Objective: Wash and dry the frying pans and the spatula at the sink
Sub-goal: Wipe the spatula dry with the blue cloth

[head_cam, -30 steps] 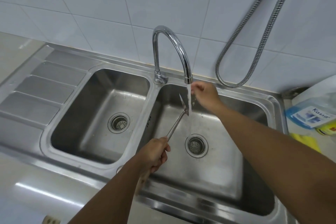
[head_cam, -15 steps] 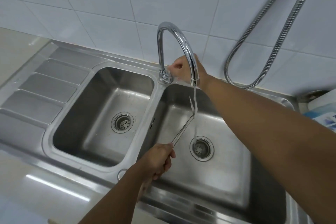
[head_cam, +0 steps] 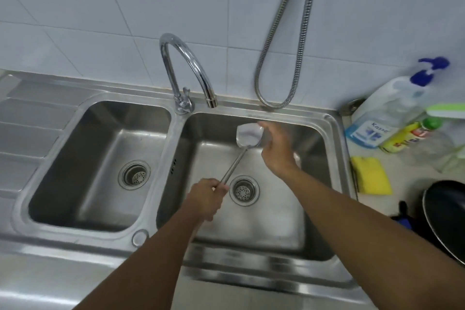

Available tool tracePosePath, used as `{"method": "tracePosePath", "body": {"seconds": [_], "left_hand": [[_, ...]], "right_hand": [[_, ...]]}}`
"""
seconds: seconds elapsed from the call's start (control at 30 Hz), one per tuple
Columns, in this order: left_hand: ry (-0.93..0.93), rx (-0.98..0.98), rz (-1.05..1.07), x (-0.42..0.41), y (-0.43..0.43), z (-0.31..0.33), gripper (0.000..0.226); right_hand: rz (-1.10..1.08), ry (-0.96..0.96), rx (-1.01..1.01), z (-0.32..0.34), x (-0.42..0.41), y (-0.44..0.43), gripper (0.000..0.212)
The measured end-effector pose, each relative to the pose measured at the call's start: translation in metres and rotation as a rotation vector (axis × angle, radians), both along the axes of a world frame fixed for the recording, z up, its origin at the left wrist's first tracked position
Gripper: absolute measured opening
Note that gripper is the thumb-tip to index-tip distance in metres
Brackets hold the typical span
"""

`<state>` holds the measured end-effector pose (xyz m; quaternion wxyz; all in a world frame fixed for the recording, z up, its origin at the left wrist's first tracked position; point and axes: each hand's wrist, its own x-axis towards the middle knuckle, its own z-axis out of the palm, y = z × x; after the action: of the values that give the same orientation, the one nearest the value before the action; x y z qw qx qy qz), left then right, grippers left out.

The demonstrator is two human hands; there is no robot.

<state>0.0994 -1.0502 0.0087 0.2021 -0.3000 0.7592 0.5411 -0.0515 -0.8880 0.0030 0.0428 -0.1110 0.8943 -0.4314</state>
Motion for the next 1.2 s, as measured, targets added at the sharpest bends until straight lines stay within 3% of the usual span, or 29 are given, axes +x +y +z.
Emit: {"method": "tracePosePath", "body": {"seconds": [0.13,0.27,0.37,0.47,0.53,0.6,0.7,0.77,0.9,0.97,1.2], "left_hand": [[-0.022,-0.092,-0.049,-0.009,0.026,0.001,0.037],[-0.039,-0.038,-0.070,-0.009,0.054,0.010,0.032],[-0.054,0.024,-0.091,-0.005,0.072,0.016,0.029],[-0.044,0.087,-0.093,-0.001,0.087,0.019,0.030],[-0.045,0.159,-0.101,0.002,0.096,0.023,0.033],[-0.059,0.223,-0.085,0.004,0.104,0.027,0.032],[-0.076,0.177,-0.115,0.006,0.112,0.032,0.034],[-0.072,0.106,-0.153,0.008,0.116,0.033,0.036],[-0.057,0.034,-0.154,0.008,0.121,0.036,0.038],[-0.050,0.023,-0.156,0.009,0.121,0.037,0.037],[-0.053,0.085,-0.074,0.006,0.119,0.040,0.025]], "right_hand": [[0.137,-0.281,0.048,-0.021,0.039,0.049,0.045],[0.101,-0.275,0.249,-0.013,0.074,0.101,0.055],[-0.064,-0.077,0.285,-0.007,0.089,0.133,0.047],[-0.311,0.225,0.440,-0.006,0.111,0.169,0.045],[-0.420,0.295,0.562,-0.005,0.132,0.192,0.043],[-0.500,0.233,0.700,-0.015,0.151,0.211,0.048],[-0.548,-0.171,0.905,-0.031,0.179,0.237,0.077],[-0.528,-0.271,0.986,-0.044,0.192,0.247,0.085],[-0.535,0.065,0.907,-0.050,0.200,0.237,0.049],[-0.555,0.141,0.803,-0.047,0.197,0.229,0.031],[-0.498,0.348,0.261,0.008,0.134,0.149,0.030]]}}
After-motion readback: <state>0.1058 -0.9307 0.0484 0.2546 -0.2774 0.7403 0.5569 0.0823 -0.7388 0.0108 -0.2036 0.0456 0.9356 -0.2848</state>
